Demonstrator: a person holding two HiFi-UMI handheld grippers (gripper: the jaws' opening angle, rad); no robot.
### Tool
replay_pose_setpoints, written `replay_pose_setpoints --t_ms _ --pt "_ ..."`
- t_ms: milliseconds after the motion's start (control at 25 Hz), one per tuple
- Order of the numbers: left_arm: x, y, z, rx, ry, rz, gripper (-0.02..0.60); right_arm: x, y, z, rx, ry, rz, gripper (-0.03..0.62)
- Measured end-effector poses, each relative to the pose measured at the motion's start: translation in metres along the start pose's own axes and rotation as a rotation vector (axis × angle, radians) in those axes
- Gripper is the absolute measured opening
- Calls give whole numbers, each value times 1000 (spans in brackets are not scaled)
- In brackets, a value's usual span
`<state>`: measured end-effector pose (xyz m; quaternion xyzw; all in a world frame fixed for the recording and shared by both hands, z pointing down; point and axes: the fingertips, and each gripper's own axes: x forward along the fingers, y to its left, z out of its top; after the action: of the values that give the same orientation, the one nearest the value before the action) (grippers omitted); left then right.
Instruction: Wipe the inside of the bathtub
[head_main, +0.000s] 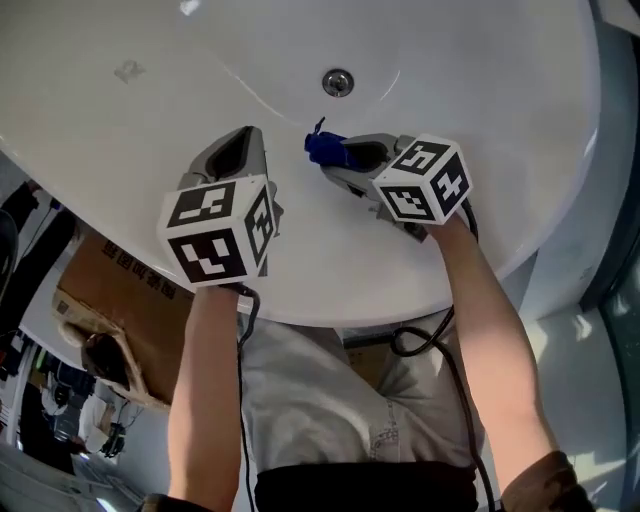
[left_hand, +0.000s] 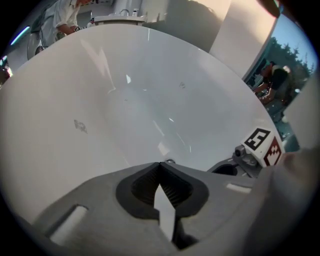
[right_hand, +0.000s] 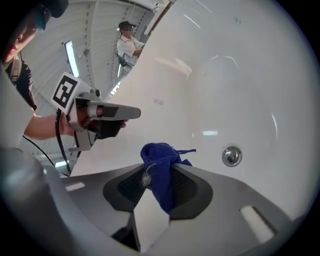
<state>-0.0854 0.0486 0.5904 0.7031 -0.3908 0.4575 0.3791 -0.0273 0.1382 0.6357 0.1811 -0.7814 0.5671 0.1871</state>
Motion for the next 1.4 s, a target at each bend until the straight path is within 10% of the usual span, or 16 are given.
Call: replay_pose_setpoints --t_ms 760,1400 --pt "42 29 -27 -259 -20 -62 3 93 -111 -46 -154 419 -149 127" --pt "41 21 -43 -213 28 -46 3 98 -100 -83 -103 497 -23 127"
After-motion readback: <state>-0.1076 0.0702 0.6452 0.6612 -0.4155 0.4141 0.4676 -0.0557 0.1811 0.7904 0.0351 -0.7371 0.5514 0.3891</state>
